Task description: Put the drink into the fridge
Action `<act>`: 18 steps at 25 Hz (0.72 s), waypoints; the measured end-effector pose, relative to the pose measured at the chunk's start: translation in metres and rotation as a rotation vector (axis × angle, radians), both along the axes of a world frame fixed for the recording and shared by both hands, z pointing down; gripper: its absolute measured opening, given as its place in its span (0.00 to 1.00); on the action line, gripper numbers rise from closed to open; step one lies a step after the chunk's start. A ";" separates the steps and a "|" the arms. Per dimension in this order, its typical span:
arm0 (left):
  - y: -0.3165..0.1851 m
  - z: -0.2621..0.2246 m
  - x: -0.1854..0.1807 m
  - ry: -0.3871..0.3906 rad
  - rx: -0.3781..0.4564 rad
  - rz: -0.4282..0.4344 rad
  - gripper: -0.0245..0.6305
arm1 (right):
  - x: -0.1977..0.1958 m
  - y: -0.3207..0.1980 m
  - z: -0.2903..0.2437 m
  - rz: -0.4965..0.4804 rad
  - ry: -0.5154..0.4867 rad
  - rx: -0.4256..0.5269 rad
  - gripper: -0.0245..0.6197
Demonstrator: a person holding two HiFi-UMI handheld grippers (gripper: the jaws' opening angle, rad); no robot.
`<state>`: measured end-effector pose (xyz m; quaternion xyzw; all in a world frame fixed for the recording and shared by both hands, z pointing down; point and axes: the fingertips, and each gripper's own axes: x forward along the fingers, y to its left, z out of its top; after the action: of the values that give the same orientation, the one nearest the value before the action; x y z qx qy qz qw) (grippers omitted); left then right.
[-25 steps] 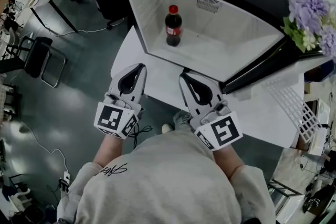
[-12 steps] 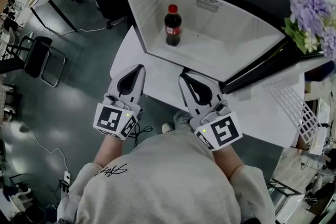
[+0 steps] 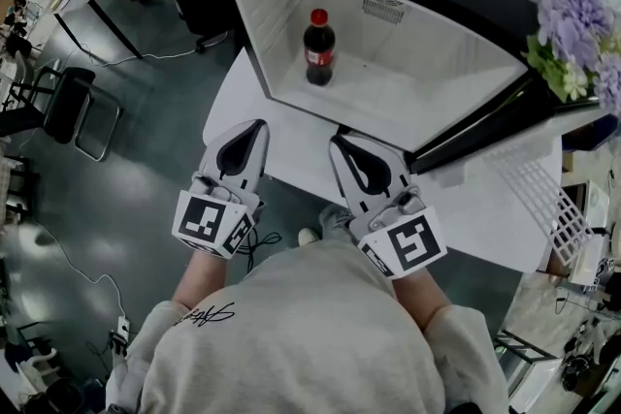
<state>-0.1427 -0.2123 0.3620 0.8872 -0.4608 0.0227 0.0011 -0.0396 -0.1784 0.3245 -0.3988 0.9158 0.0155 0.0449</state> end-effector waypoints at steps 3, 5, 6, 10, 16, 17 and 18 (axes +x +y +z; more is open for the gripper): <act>0.000 -0.003 0.000 -0.002 0.000 0.003 0.04 | -0.001 0.000 -0.001 0.002 0.000 0.003 0.06; 0.000 -0.004 0.001 -0.003 0.001 0.005 0.04 | -0.001 0.000 -0.001 0.003 0.001 0.005 0.06; 0.000 -0.005 0.001 -0.003 0.002 0.005 0.04 | -0.001 0.000 -0.001 0.004 0.002 0.005 0.06; 0.000 -0.005 0.001 -0.003 0.001 0.004 0.04 | 0.000 0.001 -0.001 0.007 0.003 0.005 0.06; 0.000 -0.004 -0.001 0.004 0.006 -0.003 0.04 | -0.001 0.000 -0.002 0.008 0.010 0.012 0.05; 0.000 -0.004 -0.002 0.004 0.005 -0.002 0.04 | -0.002 0.000 -0.003 0.008 0.011 0.014 0.05; 0.000 -0.003 -0.002 0.004 0.004 -0.002 0.04 | -0.002 0.000 -0.004 0.008 0.011 0.016 0.05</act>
<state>-0.1448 -0.2121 0.3586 0.8867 -0.4619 0.0202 0.0004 -0.0419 -0.1784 0.3205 -0.4022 0.9142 0.0253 0.0429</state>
